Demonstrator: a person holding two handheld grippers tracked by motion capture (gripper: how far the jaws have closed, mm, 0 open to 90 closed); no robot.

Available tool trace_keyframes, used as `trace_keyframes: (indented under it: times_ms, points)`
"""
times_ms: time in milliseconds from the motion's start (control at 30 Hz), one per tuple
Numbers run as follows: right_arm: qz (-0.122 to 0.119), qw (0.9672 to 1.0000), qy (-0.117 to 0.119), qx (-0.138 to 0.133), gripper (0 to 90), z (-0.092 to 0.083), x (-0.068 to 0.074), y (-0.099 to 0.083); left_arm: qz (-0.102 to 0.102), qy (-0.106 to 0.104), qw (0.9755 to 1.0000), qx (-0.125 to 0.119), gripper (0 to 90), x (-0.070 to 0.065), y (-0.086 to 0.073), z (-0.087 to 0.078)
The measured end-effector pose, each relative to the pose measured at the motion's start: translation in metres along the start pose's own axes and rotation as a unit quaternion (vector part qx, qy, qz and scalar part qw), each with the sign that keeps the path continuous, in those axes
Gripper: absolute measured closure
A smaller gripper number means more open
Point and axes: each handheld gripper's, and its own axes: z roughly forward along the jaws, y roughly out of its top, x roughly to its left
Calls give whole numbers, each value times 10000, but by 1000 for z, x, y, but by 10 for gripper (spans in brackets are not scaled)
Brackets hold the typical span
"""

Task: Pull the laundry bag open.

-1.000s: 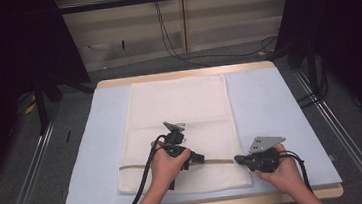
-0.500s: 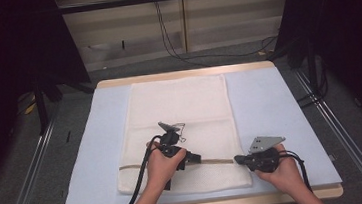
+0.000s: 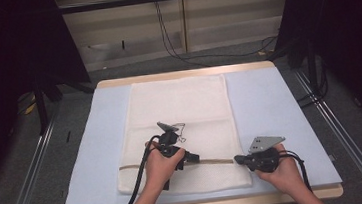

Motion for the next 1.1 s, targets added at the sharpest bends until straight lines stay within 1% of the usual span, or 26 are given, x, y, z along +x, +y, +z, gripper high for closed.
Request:
trace_keyframes:
  times_ms: [33,100,133,167,200,267,300,367,400,467,500,533,567,667,700,733,767,833,900,933,967,1100]
  points:
    - [0,10000,0,0,900,0,0,0,-5,30,10000,-51,875,0,0,0]
    - [-2,10000,2,-3,900,0,0,0,9,-46,10000,11,875,2,0,-2]
    - [-5,10000,6,-4,900,0,0,0,-22,-50,10000,-31,875,2,0,-2]
    - [-2,10000,3,-4,900,0,0,0,-25,-60,10000,-22,875,2,0,-2]
    - [-1,10000,4,-5,900,0,0,0,3,18,10000,-16,875,3,0,-3]
    - [3,10000,5,-9,900,0,0,0,-51,-28,10000,-37,875,3,-1,-2]
    - [-1,10000,6,-10,900,0,0,0,-65,-79,9999,4,875,3,-1,-3]
    - [6,10000,26,-9,900,0,-1,0,-53,-62,10000,-21,875,4,-1,-3]
    - [-2,10000,21,-12,900,0,0,0,-56,-88,9999,-6,875,4,-1,-3]
    - [0,10000,3,-14,900,0,0,0,-46,-23,10000,-35,875,4,-1,-3]
    - [9,10000,-2,-22,900,0,0,0,-57,-92,9999,-12,875,5,0,-4]
    - [-1,10000,7,-12,900,0,0,0,-53,-113,9999,-3,875,5,0,-4]
    - [-5,10000,7,-13,900,0,0,0,-19,-26,10000,5,875,5,0,-4]
    - [2,10000,26,-6,900,0,-1,0,-72,-115,9999,8,875,5,0,-5]
    - [3,10000,24,-4,900,0,0,0,-75,-58,10000,-11,875,4,0,-5]
    - [-1,10000,5,-1,900,0,0,0,-138,-90,9999,-15,875,4,0,-6]
    - [-6,10000,3,-3,900,0,0,0,-99,-146,9998,17,875,5,1,-6]
    - [-7,10000,-3,-1,900,0,0,0,-57,-30,10000,-45,875,6,0,-7]
    - [-6,10000,1,1,900,0,0,0,-100,-133,9999,-20,875,7,0,-8]
    - [-7,10000,1,1,900,0,0,0,-60,-91,9999,0,875,8,0,-9]
    - [-5,10000,5,-1,900,0,0,0,-96,-67,9999,-47,875,8,0,-9]
    - [2,10000,13,0,900,0,0,0,-38,-36,10000,-22,875,8,0,-9]
